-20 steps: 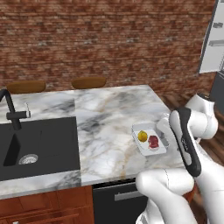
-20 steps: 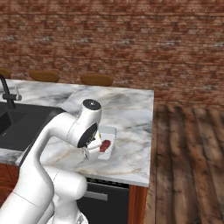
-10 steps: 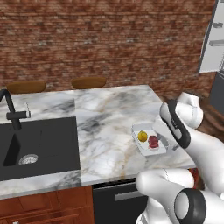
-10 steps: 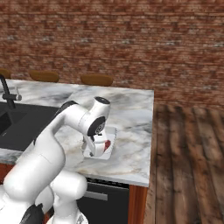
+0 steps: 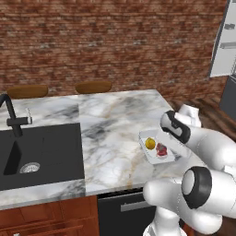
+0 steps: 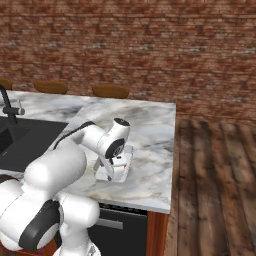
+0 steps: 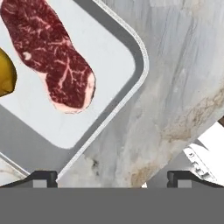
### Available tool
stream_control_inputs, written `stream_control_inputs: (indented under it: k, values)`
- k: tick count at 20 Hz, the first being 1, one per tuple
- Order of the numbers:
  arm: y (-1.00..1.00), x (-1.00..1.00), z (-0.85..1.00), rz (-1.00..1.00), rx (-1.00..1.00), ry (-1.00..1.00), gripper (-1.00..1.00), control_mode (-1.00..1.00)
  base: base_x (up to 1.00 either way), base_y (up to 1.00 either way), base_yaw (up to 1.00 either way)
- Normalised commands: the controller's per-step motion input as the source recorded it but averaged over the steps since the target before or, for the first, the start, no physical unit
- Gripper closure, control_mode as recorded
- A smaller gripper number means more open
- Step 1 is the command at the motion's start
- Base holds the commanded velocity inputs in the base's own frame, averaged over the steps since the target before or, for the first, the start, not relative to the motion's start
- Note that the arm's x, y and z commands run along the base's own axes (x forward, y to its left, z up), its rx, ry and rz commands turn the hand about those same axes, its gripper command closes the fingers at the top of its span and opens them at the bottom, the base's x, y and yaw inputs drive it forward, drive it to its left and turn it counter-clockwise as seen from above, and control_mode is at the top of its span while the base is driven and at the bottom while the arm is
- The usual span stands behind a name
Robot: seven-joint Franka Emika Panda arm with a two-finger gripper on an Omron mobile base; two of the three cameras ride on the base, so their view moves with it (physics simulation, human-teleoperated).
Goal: Place the tupperware on the top shelf of the fridge. Make space for the tupperware among the existing items by rearranging them on the shelves if needed. Close the fridge door when finished.
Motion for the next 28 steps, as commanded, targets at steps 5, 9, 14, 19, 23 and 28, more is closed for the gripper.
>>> stream_control_inputs:
  k: [5,9,14,19,23,28]
  values:
    - [0.00,0.35,-0.49,0.00,0.00,0.00,-1.00,-1.00,0.00,0.00,0.00]
    - [0.00,0.34,-0.46,0.00,0.00,0.00,-1.00,-1.00,0.00,0.00,0.00]
    - [0.00,0.38,-0.33,0.00,0.00,0.00,-1.00,-1.00,0.00,0.00,0.00]
    - [0.00,0.38,-0.25,0.00,0.00,0.00,-1.00,-1.00,0.00,0.00,0.00]
    - [0.03,0.29,-0.30,0.00,0.00,0.00,1.00,-1.00,0.00,0.00,0.00]
    - [0.03,0.04,-0.10,0.00,0.00,0.00,1.00,-1.00,0.00,0.00,0.00]
